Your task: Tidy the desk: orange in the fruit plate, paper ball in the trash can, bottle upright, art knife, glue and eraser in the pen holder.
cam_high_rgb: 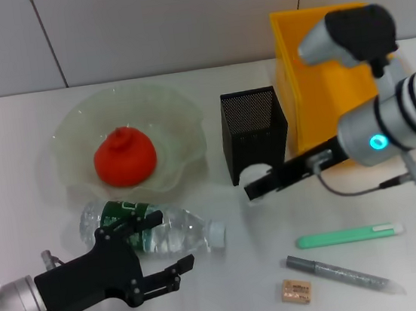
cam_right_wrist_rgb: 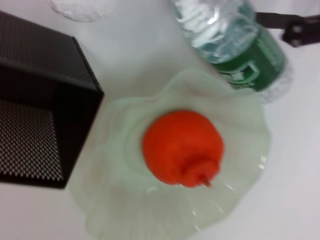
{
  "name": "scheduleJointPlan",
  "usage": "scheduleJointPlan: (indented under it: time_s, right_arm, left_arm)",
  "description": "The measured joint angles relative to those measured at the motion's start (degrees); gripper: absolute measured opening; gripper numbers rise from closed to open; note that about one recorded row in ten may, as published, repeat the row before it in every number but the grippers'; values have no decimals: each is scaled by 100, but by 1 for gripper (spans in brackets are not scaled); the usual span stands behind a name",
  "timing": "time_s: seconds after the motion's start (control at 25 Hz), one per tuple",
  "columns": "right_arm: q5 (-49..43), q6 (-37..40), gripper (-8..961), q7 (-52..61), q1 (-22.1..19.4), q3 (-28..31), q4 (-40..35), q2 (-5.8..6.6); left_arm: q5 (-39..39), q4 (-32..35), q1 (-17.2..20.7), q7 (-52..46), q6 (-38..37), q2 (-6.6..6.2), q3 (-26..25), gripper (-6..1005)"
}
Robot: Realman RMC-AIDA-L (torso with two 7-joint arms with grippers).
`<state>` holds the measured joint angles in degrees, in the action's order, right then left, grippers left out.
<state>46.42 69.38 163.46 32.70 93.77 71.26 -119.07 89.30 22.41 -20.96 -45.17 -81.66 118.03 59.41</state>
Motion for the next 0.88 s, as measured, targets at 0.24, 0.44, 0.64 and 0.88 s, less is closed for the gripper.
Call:
scheduleJointPlan:
  time_s: [0.24,0.44,0.64,0.88]
  right_arm:
    - [34,881,581,-129,-115,575,937,-2]
    - [34,1401,591,-136,-85,1143,1641,-3]
    - [-14,1595,601,-192,-15,1868,2143,45]
    - [-121,1642,612,-421,72,2788,2329,149]
  left_arm:
    - [0,0,20,0,-15,5,0,847]
    - [0,0,24,0,-24,10,0,847]
    - [0,0,29,0,-27,2,-8,846]
    - [0,0,32,0,-41,0,-36,846]
